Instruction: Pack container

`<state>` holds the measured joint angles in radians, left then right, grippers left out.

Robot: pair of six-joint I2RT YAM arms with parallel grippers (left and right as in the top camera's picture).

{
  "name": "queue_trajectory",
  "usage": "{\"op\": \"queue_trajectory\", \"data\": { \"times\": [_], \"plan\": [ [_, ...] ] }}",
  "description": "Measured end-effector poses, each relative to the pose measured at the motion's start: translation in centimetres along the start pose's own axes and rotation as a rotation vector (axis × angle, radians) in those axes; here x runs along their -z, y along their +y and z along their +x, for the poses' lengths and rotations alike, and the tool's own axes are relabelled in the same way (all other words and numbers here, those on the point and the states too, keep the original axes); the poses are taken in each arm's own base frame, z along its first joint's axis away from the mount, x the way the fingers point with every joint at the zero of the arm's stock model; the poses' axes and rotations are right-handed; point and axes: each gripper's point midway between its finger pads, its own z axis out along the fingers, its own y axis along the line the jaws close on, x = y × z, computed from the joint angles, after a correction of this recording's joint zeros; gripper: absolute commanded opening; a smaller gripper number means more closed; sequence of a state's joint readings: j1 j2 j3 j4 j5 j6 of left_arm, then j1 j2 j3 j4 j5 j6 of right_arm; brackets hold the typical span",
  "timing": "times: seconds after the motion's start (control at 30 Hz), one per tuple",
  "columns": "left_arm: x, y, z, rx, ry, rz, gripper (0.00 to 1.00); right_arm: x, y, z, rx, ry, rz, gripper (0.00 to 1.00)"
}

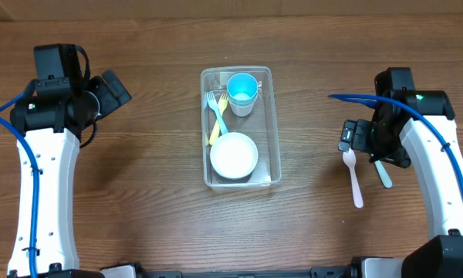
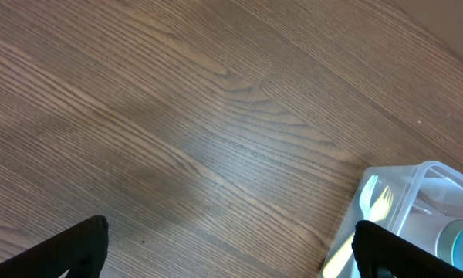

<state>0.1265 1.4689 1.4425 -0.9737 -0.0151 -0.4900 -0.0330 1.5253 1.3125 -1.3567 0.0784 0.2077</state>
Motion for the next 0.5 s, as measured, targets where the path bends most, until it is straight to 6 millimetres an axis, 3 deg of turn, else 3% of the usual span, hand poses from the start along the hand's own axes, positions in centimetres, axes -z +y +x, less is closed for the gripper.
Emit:
{"op": "queue_trajectory", "data": {
  "times": [0.17,0.23,0.37,0.43,0.5],
  "plan": [
    [0.0,0.0,0.0,0.000,0.000,-0.001,1.00,0.1,1.1,-1.1,-0.003,-0.039,-0.058,1.00],
    [0.0,0.0,0.0,0.000,0.000,0.000,1.00,0.1,1.3,0.5,-0.001,0.025,-0.079,1.00],
    [0.0,0.0,0.0,0.000,0.000,0.000,1.00,-0.1,1.0,1.5,0.013,0.066,-0.062,1.00],
    [0.0,0.0,0.0,0.000,0.000,0.000,1.00,-1.8,0.8,2.1,0.020,0.085,-0.050,1.00],
    [0.0,0.0,0.0,0.000,0.001,-0.001,1.00,-4.9,0.9,2.3,0.018,0.073,-0.054,1.00]
  ]
}}
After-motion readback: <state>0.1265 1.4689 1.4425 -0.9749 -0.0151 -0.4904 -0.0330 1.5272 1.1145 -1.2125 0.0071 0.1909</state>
